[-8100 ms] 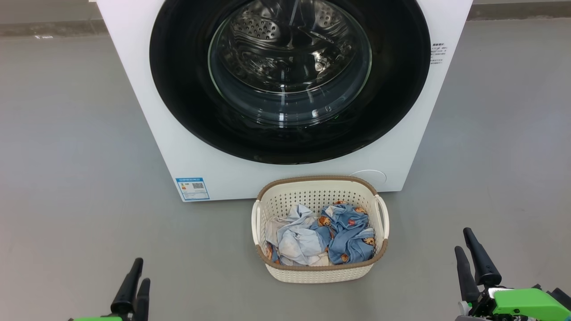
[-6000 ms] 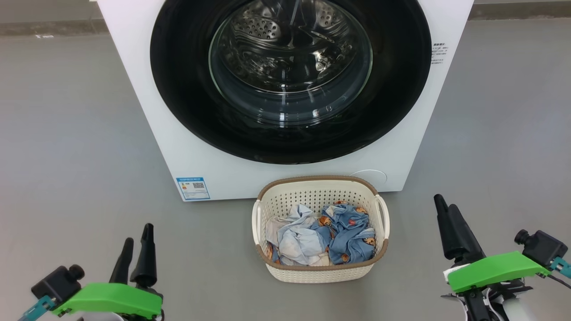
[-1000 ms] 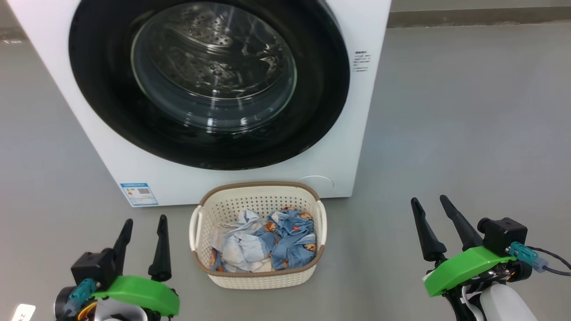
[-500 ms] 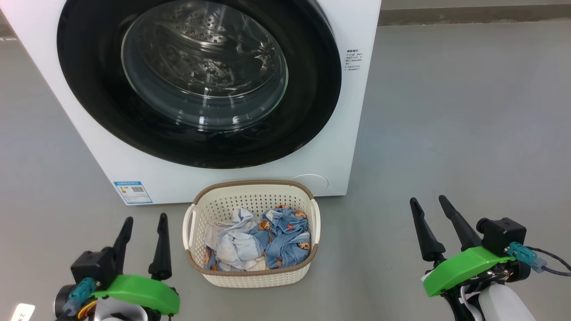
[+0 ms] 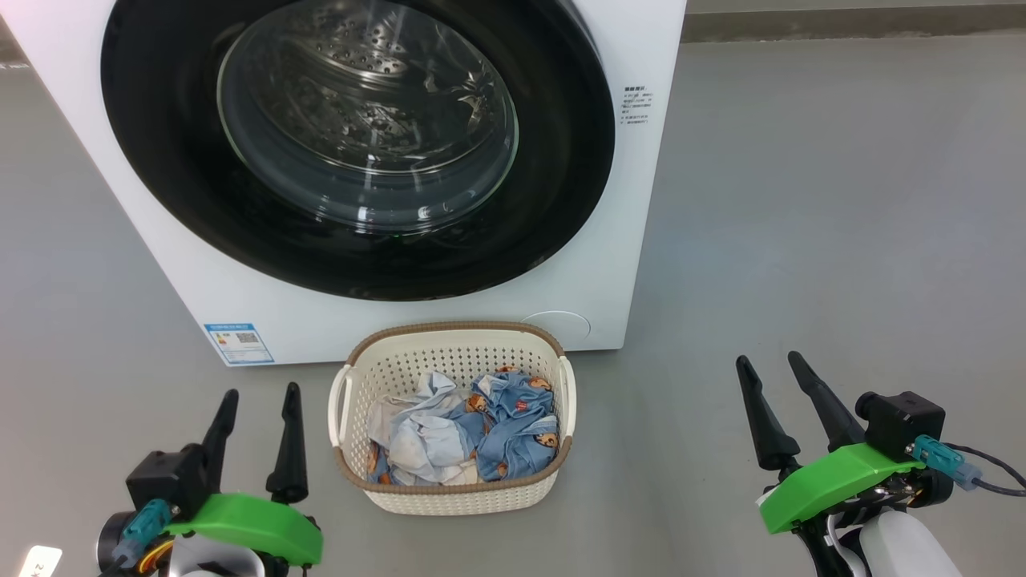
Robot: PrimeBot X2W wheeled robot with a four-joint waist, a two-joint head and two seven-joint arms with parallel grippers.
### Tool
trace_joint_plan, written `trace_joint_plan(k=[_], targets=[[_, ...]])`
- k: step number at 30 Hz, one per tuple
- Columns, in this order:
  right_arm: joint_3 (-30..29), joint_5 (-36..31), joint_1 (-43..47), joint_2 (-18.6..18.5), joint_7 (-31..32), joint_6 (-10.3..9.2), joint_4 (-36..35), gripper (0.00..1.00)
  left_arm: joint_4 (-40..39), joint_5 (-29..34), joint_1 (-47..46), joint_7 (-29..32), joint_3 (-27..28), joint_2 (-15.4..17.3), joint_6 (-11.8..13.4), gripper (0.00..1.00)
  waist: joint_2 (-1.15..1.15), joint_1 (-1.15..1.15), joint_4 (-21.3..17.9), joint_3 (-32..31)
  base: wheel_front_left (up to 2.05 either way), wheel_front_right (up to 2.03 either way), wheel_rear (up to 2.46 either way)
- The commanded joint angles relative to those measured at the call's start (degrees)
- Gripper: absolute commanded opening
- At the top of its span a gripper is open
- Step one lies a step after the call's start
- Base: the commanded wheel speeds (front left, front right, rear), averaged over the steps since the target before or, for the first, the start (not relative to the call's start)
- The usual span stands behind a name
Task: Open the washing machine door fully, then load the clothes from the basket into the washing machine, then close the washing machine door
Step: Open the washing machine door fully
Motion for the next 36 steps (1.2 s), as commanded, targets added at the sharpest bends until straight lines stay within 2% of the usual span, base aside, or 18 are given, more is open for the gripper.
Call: trace_joint_plan(k=[1, 19, 34, 36], targets=[[1.27, -0.19, -1.59, 0.02, -0.7, 0.09, -1.22, 1.0, -1.67, -0.02, -2.02, -0.37, 1.93, 1.03, -0.09, 1.0, 0.0, 0.0, -0.02, 0.02, 0.0, 0.0, 0.0], [1.17, 0.02, -3.12, -0.76, -0.7, 0.09, -1.0, 1.0, -2.91, -0.26, -2.48, -0.37, 2.32, 1.03, -0.09, 1.0, 0.0, 0.0, 0.24, 1.76, 0.0, 0.0, 0.0], [-0.13, 0.73, -10.29, -3.13, -0.7, 0.09, -0.53, 0.99, -4.79, -2.19, -4.04, -0.37, 1.59, 1.03, -0.08, 1.0, 0.0, 0.0, 2.19, 6.45, 0.0, 0.0, 0.0], [-0.45, 1.12, -11.57, -3.56, -0.7, 0.09, -0.7, 0.72, -5.23, -2.54, -4.18, -0.37, 1.29, 1.03, -0.08, 1.0, 0.0, 0.0, 2.62, 7.24, 0.0, 0.0, 0.0]])
